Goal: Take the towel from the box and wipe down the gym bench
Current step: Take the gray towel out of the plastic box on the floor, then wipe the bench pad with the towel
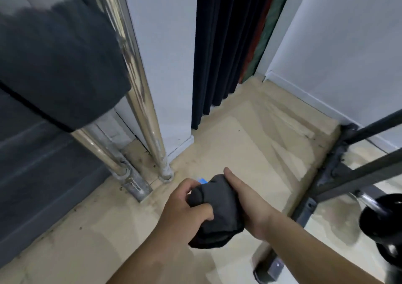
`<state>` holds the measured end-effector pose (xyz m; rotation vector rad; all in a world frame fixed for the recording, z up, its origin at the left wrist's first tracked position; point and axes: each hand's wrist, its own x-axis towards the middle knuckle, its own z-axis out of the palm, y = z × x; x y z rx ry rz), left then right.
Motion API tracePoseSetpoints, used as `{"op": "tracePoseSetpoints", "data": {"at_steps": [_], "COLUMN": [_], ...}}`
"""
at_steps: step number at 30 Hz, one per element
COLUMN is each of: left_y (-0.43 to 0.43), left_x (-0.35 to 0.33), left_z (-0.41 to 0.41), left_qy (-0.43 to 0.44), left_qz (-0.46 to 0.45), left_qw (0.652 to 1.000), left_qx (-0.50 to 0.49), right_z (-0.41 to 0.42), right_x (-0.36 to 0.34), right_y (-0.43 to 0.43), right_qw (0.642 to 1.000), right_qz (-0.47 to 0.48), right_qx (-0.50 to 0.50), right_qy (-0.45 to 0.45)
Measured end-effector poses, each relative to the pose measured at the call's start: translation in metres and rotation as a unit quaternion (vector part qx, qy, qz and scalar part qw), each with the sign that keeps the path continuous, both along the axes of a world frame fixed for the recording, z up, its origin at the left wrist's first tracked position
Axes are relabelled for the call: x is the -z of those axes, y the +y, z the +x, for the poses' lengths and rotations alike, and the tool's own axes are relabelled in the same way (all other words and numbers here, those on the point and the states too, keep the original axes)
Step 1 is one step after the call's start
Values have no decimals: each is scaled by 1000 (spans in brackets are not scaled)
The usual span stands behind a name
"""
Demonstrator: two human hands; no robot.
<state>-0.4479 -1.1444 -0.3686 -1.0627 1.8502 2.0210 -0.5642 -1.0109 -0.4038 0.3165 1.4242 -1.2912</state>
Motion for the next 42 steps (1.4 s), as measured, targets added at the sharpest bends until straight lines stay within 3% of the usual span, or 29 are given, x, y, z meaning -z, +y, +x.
{"op": "tracePoseSetpoints", "data": {"at_steps": [5, 10, 16, 21, 25, 32, 36, 42], "left_y": [24, 66, 136, 248, 368, 581, 666, 783], "left_x": [-142, -237, -300, -332, -348, -353, -343, -340], "left_z": [42, 89, 144, 190, 242, 373, 426, 454], "left_qy": [14, -5, 17, 5, 33, 104, 88, 92], "left_qz": [63, 141, 80, 18, -36, -15, -19, -27], "left_qw": [996, 987, 978, 924, 866, 812, 775, 748], "left_qx": [67, 73, 193, 383, 498, 574, 626, 657], "right_z": [57, 139, 249, 338, 421, 598, 673, 701], "right_x": [-168, -287, -374, -413, -428, -438, -441, -438], "right_y": [45, 96, 182, 294, 398, 583, 656, 751], "right_qw": [998, 977, 947, 901, 841, 715, 648, 593], "right_qz": [17, 82, 85, 110, 130, 120, 117, 101], "right_qx": [50, 161, 287, 399, 504, 669, 733, 778], "right_qy": [43, 110, 119, 133, 149, 166, 169, 183]}}
